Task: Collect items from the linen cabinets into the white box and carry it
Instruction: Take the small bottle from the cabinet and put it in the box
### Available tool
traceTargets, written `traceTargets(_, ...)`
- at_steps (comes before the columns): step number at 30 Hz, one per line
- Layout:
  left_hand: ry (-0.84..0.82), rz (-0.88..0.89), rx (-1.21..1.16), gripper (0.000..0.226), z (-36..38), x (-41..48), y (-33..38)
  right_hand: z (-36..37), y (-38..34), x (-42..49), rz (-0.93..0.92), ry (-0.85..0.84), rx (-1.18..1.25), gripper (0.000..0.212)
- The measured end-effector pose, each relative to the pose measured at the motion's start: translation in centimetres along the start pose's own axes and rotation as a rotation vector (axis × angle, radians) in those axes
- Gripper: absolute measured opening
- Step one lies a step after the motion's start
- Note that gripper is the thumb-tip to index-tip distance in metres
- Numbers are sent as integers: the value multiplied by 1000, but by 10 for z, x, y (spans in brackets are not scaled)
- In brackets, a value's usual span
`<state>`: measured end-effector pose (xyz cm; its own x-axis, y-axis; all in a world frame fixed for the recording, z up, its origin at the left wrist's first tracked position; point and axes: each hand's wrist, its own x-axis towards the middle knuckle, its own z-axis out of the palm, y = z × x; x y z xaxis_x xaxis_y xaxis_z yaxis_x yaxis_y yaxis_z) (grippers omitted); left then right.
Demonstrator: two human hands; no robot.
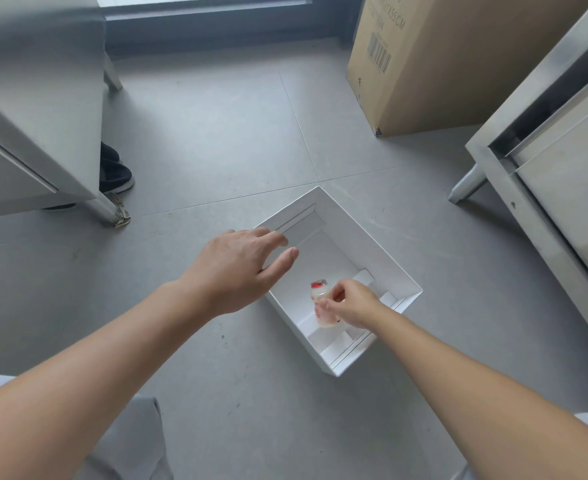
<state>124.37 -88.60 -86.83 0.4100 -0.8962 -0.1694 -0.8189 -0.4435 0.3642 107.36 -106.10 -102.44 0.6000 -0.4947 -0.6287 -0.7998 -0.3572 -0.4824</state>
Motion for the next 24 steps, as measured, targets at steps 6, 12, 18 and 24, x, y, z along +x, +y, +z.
traceTargets(6,-42,34,14,67,2,0,-1,11,3,1,160,-192,-114,44)
traceTargets(12,-49,30,18,64,3,-2,-5,7,8,6,-159,-82,-144,60)
traceTargets(18,-71,60,40,59,6,0,-3,-5,15,1,-172,-123,-282,33)
traceTargets(24,-76,97,58,60,12,3,2,-4,19,-1,-130,-163,-278,37)
